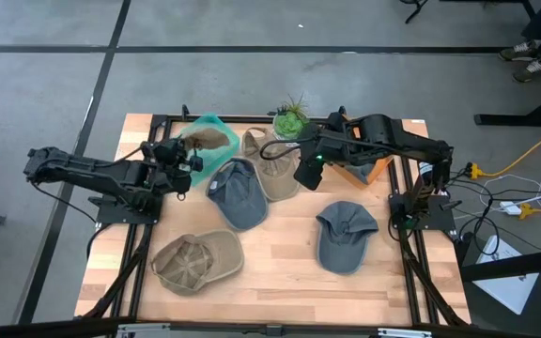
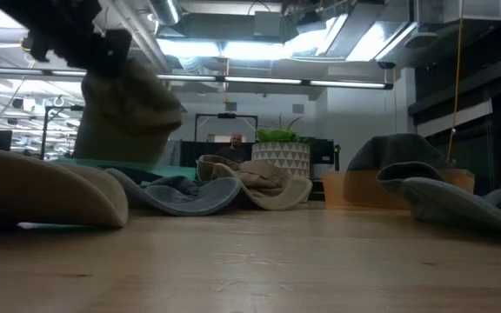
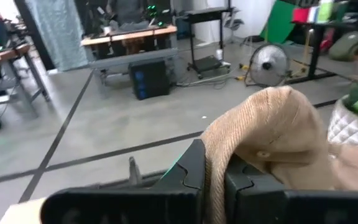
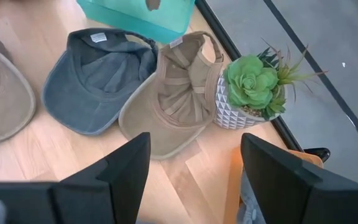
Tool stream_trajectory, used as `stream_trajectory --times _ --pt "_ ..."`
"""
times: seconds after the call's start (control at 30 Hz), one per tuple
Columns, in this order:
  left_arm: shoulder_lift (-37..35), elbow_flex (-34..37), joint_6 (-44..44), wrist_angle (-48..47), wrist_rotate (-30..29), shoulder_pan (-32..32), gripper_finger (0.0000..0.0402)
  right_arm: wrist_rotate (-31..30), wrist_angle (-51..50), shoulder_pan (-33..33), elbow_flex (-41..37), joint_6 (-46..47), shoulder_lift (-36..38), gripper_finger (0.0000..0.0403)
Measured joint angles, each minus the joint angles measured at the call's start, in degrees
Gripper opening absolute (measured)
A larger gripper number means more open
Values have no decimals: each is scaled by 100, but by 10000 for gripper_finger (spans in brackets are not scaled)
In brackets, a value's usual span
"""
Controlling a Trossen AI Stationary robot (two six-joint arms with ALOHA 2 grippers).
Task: Pick & Place hat
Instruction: Put the bottom right brown cap into the green bin
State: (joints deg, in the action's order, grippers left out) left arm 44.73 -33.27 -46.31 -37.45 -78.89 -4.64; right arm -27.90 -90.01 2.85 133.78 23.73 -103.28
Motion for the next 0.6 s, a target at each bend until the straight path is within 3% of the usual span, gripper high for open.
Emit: stream_trajectory --times 0.33,0.6 --pt "0 866 -999 444 340 332 3 2 12 0 -2 28 0 248" --pt "1 1428 -63 2045 1082 330 5 2 96 0 -2 26 -2 248"
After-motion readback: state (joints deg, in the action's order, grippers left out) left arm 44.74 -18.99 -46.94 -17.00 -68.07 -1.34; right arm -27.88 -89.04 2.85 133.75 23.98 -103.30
